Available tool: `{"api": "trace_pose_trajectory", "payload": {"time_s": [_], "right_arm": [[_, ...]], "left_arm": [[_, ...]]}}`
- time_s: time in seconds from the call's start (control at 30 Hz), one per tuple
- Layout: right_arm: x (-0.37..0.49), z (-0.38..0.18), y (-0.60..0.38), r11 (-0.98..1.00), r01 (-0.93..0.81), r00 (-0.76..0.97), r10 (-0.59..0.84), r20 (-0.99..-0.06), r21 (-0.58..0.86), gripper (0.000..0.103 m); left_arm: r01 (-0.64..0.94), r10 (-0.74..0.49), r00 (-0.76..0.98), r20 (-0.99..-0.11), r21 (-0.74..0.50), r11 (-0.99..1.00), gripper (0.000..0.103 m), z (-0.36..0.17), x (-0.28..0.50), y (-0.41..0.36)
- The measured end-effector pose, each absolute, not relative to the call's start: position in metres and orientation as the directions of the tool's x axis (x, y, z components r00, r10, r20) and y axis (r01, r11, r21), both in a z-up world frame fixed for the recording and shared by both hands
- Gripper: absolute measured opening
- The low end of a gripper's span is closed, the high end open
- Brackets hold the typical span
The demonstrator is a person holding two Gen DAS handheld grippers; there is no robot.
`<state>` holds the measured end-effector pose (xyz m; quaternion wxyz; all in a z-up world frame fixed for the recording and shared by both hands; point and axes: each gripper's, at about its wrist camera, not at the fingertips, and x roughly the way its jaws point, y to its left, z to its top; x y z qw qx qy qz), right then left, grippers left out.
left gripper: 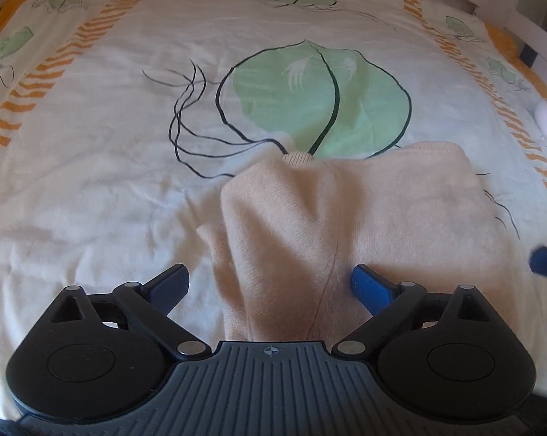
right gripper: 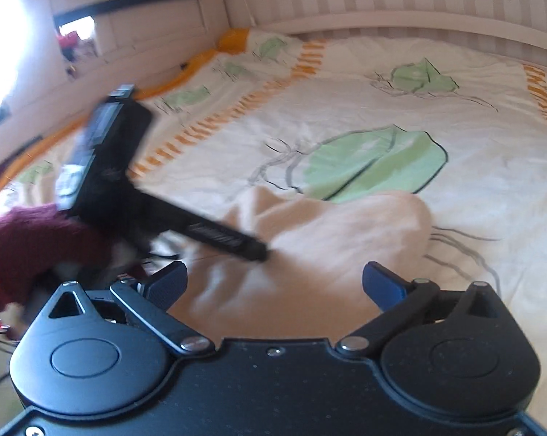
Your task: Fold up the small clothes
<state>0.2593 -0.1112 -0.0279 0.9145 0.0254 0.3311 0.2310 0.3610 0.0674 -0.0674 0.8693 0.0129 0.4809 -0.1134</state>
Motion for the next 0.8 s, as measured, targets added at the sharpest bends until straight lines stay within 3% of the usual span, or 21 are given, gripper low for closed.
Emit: {"api": "trace_pose_trajectory", "payload": {"time_s": [0.23, 0.4, 0.6, 0.8], "right_arm": [[0.307, -0.051, -0.125, 0.926, -0.331, 0.63, 0.361, -0.687, 0.183, 0.103], [0.327, -0.073, -0.148, 0.931, -0.239, 0.59, 0.365, -0.72, 0.277, 0.103], [0.335, -0.089, -0.172, 0.891, -0.153, 0.567, 0.433, -0.701, 0.427, 0.103], [0.347, -0.09, -0.177, 0.88, -0.131, 0.559, 0.446, -0.699, 0.457, 0.103]], "left_arm": [[0.157, -0.201, 0.49, -0.848, -0.141, 0.977, 0.103, -0.073, 0.366, 0.081], [0.164, -0.196, 0.491, -0.849, -0.132, 0.978, 0.103, -0.074, 0.365, 0.08], [0.159, -0.201, 0.487, -0.85, -0.14, 0.977, 0.103, -0.074, 0.367, 0.08], [0.159, -0.209, 0.48, -0.852, -0.15, 0.976, 0.103, -0.073, 0.367, 0.081]]}}
